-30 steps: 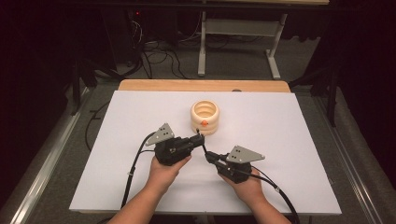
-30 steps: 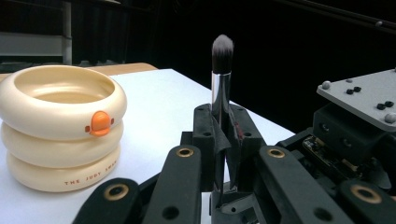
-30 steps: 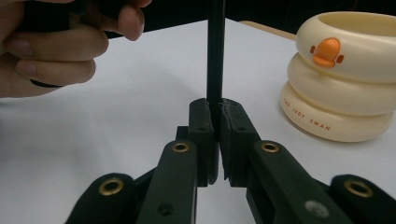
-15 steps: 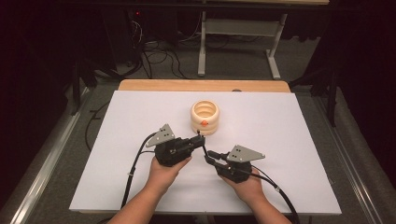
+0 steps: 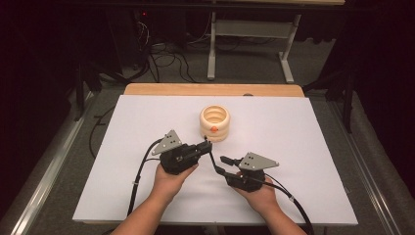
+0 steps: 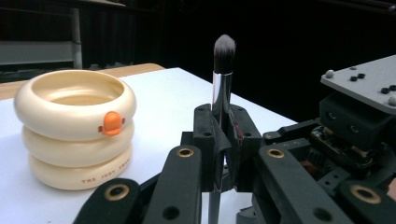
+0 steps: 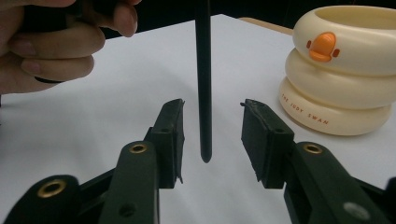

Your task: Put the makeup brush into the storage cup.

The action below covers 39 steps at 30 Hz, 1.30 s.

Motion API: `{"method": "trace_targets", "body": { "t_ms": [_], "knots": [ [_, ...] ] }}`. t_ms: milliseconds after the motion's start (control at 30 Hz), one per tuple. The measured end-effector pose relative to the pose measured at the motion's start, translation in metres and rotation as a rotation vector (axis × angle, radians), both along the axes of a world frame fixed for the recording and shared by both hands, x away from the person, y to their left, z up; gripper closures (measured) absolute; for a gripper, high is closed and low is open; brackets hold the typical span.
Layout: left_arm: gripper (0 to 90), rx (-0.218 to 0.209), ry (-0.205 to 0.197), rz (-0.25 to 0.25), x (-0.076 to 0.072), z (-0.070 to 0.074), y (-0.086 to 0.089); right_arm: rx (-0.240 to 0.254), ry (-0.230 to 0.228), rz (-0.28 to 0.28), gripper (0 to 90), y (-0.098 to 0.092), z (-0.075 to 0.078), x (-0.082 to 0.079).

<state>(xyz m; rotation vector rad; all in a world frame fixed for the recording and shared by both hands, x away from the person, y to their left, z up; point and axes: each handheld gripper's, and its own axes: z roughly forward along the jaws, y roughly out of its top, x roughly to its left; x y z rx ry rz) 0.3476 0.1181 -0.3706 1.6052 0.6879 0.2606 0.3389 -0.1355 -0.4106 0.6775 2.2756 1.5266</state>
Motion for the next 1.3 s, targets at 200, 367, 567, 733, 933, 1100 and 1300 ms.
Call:
{"method": "trace_targets", "body": {
  "t_ms": [200,367,567,733,933,1100,1300],
  "knots": [
    [83.6,0.021,-0.011,0.018,-0.001,0.0,0.003,0.019,0.004,-0.017,55.0,-0.005,0.004,0.001],
    [83.6,0.04,-0.023,0.04,-0.001,0.001,0.009,0.028,-0.001,-0.026,49.2,-0.01,0.007,0.002],
    [83.6,0.053,-0.036,0.071,-0.001,0.004,0.017,0.041,-0.007,-0.06,42.6,-0.02,0.009,0.004],
    [83.5,0.066,-0.047,0.094,-0.001,0.005,0.021,0.039,-0.014,-0.072,38.1,-0.028,0.011,0.006],
    [83.5,0.089,-0.062,0.126,-0.001,0.006,0.025,0.041,-0.019,-0.091,32.4,-0.038,0.012,0.006],
    [83.5,0.116,-0.08,0.162,-0.001,0.008,0.031,0.057,-0.03,-0.113,29.3,-0.048,0.015,0.006],
    [83.5,0.126,-0.089,0.196,0.0,0.009,0.037,0.06,-0.031,-0.139,22.9,-0.055,0.015,0.006]
  ]
}}
